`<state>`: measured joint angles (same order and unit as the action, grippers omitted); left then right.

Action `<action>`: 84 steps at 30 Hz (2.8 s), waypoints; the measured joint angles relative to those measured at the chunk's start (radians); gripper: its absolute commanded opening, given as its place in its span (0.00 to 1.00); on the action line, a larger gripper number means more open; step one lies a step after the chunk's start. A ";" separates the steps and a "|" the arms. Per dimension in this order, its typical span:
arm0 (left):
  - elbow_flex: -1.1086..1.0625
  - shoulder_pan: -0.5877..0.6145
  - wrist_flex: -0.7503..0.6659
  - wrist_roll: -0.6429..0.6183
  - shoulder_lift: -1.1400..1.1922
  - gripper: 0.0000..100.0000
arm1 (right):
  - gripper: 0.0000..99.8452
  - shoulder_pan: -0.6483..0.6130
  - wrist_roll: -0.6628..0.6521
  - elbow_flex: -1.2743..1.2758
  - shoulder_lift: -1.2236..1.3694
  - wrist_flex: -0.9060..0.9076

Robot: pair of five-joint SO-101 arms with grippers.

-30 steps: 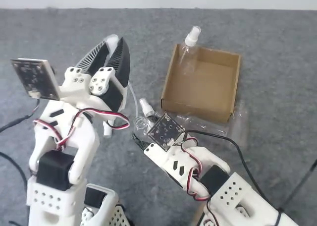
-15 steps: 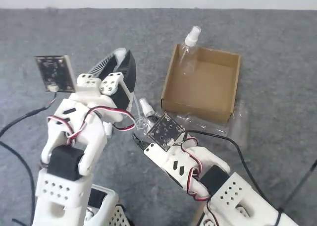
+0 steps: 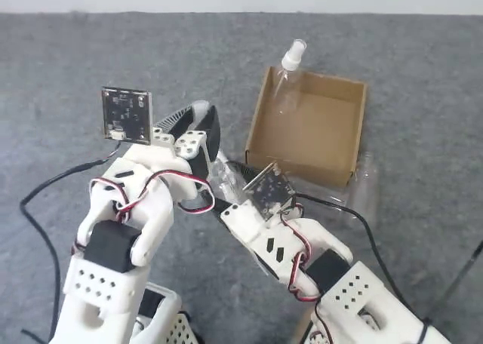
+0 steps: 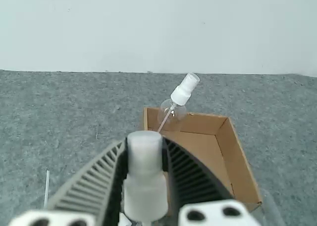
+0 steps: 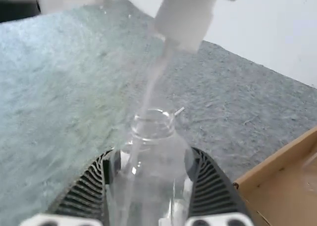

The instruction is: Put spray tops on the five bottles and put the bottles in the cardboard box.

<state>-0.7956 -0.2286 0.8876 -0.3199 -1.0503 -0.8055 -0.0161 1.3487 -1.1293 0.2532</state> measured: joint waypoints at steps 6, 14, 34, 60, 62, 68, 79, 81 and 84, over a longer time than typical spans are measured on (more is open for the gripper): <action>-0.006 -0.003 0.023 0.009 -0.009 0.01 | 0.01 0.000 0.046 0.002 0.005 -0.057; -0.089 0.000 0.058 0.054 -0.149 0.02 | 0.01 0.000 0.052 -0.040 0.183 -0.133; -0.098 0.124 0.055 0.069 -0.158 0.13 | 0.01 0.011 0.054 -0.160 0.396 -0.198; -0.098 0.161 -0.068 0.150 0.101 0.13 | 0.01 0.043 0.055 -0.021 0.333 -0.345; -0.098 0.153 -0.068 0.155 0.101 0.13 | 0.01 0.043 0.055 -0.021 0.327 -0.345; -0.092 0.153 -0.063 0.163 0.101 0.13 | 0.01 0.043 0.055 -0.021 0.325 -0.345; 0.161 0.141 -0.003 0.163 0.183 0.13 | 0.01 0.041 0.055 -0.021 0.325 -0.345; 0.167 0.143 0.003 0.163 0.232 0.13 | 0.01 0.040 0.055 -0.021 0.325 -0.345; 0.169 0.143 0.038 0.163 0.275 0.13 | 0.01 0.046 0.055 -0.006 0.324 -0.345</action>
<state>-0.6268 -0.0859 0.9260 -0.1573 -0.7756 -0.7595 0.0391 1.3426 -0.8055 -0.0921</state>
